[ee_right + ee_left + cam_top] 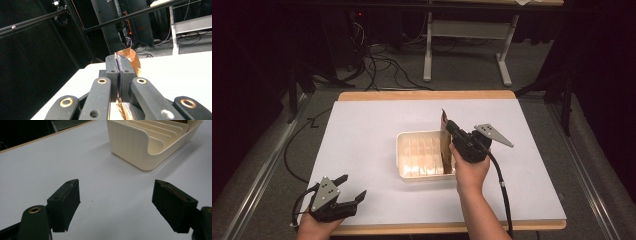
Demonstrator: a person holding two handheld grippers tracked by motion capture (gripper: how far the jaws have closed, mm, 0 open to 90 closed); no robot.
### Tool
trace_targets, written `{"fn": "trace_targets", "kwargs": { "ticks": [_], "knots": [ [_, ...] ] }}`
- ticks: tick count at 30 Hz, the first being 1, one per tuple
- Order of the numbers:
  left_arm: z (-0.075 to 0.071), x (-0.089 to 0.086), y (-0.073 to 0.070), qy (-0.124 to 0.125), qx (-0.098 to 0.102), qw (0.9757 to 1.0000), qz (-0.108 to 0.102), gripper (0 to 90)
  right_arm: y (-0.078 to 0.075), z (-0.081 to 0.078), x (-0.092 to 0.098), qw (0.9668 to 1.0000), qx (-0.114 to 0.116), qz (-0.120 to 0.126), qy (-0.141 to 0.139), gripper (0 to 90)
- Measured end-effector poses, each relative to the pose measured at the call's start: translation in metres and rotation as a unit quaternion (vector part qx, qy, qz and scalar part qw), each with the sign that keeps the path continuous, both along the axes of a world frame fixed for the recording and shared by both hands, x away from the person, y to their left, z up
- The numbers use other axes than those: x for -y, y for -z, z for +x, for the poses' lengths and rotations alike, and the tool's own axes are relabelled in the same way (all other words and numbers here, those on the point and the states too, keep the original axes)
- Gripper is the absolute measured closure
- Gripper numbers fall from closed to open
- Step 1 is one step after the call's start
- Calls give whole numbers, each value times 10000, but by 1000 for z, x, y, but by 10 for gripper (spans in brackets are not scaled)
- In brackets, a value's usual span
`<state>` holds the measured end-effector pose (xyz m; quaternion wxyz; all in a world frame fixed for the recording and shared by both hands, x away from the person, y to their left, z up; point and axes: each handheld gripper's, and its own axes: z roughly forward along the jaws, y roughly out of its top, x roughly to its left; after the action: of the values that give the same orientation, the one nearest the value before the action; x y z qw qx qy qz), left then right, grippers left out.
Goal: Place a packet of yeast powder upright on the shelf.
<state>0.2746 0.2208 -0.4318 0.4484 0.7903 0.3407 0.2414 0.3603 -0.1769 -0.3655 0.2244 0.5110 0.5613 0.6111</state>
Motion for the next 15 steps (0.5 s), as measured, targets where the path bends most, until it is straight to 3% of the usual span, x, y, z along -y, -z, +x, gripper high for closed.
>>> {"fn": "trace_targets", "kwargs": {
  "ticks": [15],
  "knots": [
    [0, 1, 0, -2, 8, 10000, 37, 227, 7, -16, 6, 9997, 37, -196, -118, 893]
  ]
}}
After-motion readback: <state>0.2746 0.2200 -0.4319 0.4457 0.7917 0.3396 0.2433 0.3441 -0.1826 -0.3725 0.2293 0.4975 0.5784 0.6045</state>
